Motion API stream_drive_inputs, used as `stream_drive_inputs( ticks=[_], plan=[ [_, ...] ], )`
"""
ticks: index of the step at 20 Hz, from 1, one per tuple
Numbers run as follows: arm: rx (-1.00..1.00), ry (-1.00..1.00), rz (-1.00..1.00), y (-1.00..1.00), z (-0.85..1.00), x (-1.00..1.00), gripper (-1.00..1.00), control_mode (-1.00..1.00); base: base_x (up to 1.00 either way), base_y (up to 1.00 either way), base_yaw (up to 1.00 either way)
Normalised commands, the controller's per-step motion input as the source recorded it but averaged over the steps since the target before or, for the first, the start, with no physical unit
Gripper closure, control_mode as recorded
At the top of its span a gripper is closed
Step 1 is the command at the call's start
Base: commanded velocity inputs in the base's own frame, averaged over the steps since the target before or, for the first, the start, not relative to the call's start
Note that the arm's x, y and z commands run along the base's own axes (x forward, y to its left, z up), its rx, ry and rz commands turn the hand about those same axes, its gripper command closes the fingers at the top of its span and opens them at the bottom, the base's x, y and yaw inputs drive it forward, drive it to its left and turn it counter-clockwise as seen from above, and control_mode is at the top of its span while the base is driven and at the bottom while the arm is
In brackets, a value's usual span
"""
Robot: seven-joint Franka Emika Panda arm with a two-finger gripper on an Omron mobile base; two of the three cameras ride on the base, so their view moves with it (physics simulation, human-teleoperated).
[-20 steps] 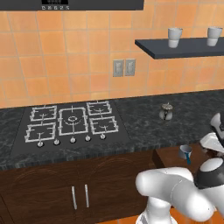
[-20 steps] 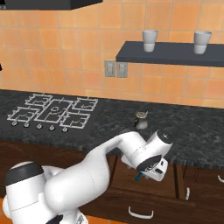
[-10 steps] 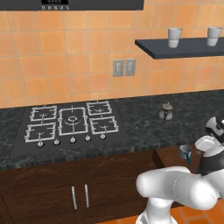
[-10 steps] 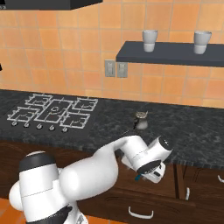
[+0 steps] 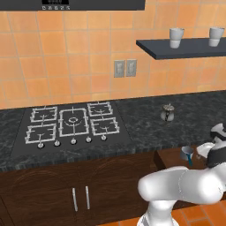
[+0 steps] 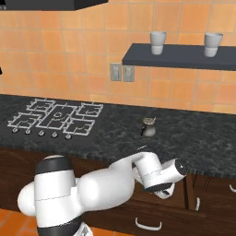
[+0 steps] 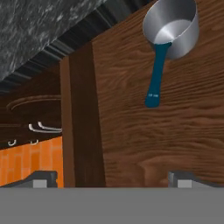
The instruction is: Pick the measuring cup from the drawer and place it on the counter.
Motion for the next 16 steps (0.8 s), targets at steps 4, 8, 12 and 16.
stream_drive_inputs(
  ticks=[4, 8, 12, 16],
  plan=[
    [0.07, 0.00, 0.03, -0.11, -0.14, 0.27, -1.00, -1.00, 0.00, 0.00, 0.00],
    [0.05, -0.04, 0.01, -0.14, -0.26, 0.24, -1.00, -1.00, 0.00, 0.00, 0.00],
    [0.04, -0.05, 0.00, -0.08, -0.36, 0.34, -1.00, -1.00, 0.00, 0.00, 0.00],
    [0.03, -0.03, 0.00, -0.09, -0.33, 0.37, -1.00, -1.00, 0.00, 0.00, 0.00]
  ],
)
